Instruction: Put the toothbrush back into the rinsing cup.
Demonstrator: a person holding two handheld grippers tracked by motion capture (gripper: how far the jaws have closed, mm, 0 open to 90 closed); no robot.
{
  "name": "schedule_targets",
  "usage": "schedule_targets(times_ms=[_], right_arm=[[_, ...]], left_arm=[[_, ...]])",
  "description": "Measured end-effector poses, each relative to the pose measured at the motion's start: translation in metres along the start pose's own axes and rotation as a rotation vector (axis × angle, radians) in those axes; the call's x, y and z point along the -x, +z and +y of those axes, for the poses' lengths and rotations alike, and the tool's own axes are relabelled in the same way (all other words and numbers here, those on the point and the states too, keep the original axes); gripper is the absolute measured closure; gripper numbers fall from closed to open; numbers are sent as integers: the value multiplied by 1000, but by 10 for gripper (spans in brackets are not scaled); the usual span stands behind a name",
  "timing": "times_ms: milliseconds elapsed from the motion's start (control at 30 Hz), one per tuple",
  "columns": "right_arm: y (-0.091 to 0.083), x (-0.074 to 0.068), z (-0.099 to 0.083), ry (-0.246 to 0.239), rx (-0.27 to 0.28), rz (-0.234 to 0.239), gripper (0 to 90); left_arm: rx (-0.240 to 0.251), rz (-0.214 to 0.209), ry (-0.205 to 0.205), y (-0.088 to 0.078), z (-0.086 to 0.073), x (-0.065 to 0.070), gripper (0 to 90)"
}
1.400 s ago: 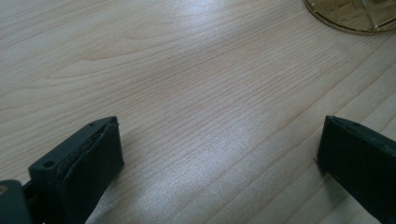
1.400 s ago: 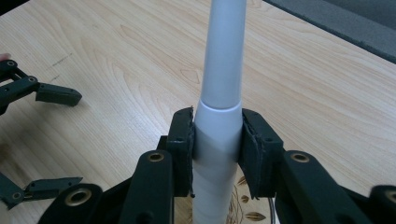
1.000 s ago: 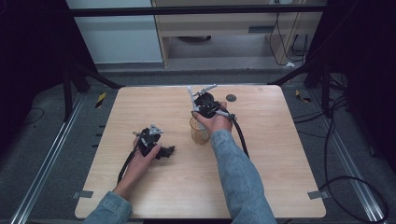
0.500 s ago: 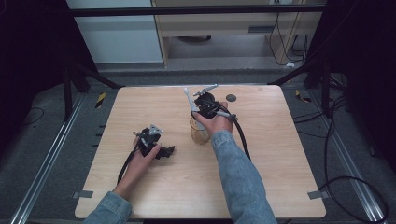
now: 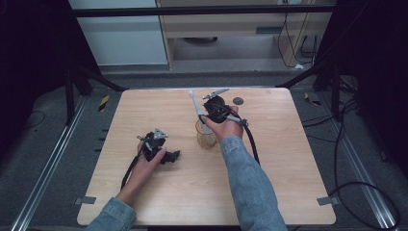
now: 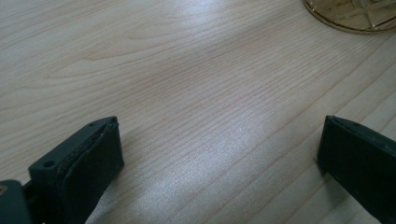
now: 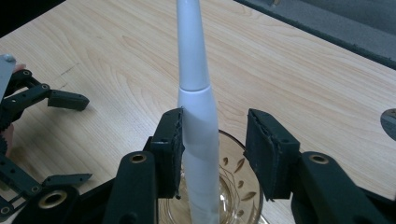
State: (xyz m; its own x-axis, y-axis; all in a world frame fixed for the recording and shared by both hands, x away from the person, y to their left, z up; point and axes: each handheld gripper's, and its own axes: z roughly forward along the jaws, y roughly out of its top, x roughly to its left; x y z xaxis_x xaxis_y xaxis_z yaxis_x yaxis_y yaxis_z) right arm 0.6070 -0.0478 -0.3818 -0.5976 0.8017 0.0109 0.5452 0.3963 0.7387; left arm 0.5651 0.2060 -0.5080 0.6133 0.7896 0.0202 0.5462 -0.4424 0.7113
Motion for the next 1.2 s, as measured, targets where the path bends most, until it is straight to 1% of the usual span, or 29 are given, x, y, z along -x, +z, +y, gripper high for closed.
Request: schedule_targets(times_ms=[267,600,767,900,967,1067,1200], right_arm=[[-11,3,-4,13,14,-3,566],[-24,6,-5,13,33,-12,559],[-31,7,-5,17,35,-21,505],[-38,10,-5,29,43,-31,438],[-41,11,-4,37,45,-28,405],[-43,14,-5,42,44,-32,367],[-45,16,-6,42,45,-50,307]], left_arm=[[0,0,0,0,0,0,0],[0,0,0,0,0,0,0],[0,0,0,0,0,0,0],[0,0,0,0,0,0,0],[0,0,0,0,0,0,0],[0,0,1,0,0,0,0],[0,0,0,0,0,0,0]])
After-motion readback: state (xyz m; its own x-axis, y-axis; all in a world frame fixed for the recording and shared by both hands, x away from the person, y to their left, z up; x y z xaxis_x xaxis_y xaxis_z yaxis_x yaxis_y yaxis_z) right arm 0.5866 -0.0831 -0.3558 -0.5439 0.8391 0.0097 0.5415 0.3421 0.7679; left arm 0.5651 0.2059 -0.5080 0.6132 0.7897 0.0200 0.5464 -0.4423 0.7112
